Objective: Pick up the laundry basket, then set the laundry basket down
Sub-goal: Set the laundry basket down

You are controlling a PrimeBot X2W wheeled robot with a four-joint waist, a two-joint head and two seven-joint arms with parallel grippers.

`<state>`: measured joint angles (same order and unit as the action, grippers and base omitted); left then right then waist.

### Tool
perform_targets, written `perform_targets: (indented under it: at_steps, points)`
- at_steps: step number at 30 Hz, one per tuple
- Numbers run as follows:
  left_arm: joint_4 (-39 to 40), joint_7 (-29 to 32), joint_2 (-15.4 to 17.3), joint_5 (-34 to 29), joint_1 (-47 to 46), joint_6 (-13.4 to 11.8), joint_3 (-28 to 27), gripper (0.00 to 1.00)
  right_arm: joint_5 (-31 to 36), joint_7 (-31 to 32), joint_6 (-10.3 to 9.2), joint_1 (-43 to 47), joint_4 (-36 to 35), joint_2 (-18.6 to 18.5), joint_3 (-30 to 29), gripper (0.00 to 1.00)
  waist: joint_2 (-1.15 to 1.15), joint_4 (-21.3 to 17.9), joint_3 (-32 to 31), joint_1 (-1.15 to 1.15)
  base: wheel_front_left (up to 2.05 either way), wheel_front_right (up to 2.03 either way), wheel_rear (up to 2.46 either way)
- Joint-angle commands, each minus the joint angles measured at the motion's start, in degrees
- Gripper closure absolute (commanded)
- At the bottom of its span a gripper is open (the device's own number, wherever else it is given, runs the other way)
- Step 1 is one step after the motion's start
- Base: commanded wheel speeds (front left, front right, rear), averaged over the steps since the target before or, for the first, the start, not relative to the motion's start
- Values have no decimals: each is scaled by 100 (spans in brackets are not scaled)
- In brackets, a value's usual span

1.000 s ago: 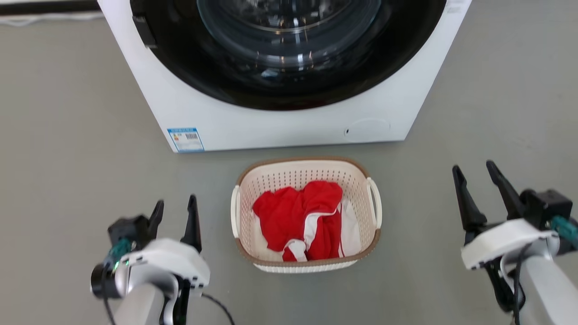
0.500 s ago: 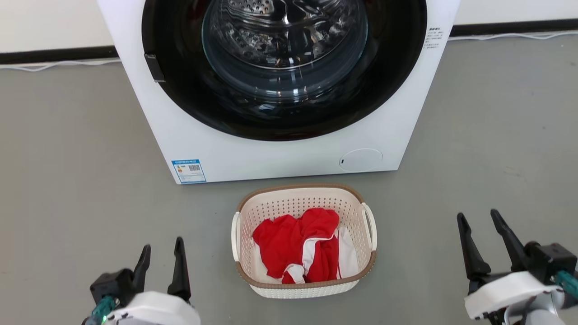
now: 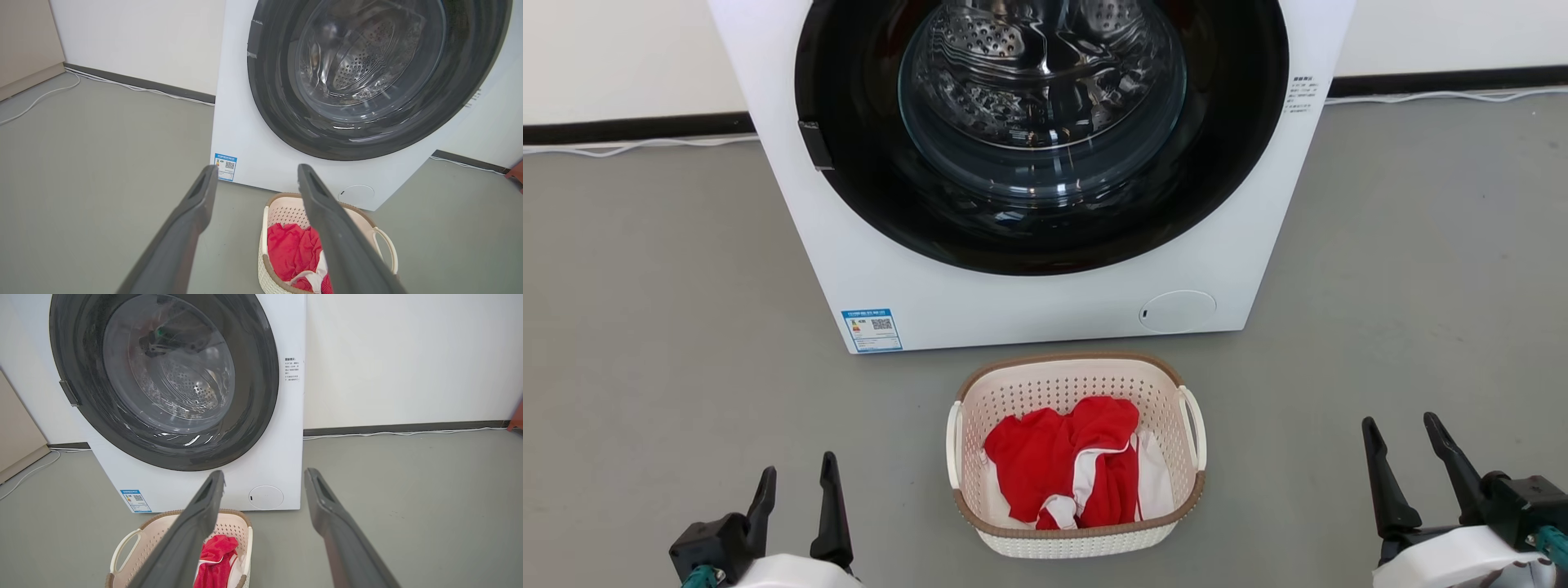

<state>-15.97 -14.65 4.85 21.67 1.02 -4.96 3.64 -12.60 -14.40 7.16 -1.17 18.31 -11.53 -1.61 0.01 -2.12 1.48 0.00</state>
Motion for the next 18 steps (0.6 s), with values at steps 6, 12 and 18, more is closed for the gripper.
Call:
perform_targets:
  at_steps: [6,12,18]
  points:
    - [-264,18,-63,31,171,25,-1,100,1,26,-7,61,228,154,12,100,-1,0,-40,0,0,0,0]
    - [-245,130,-70,368,126,84,-59,100,-382,136,-6,33,197,189,-22,100,-1,10,-58,13,0,0,0]
    - [-222,225,-76,708,86,143,-102,100,-767,229,-4,10,163,223,-40,100,-1,21,-50,0,0,0,0]
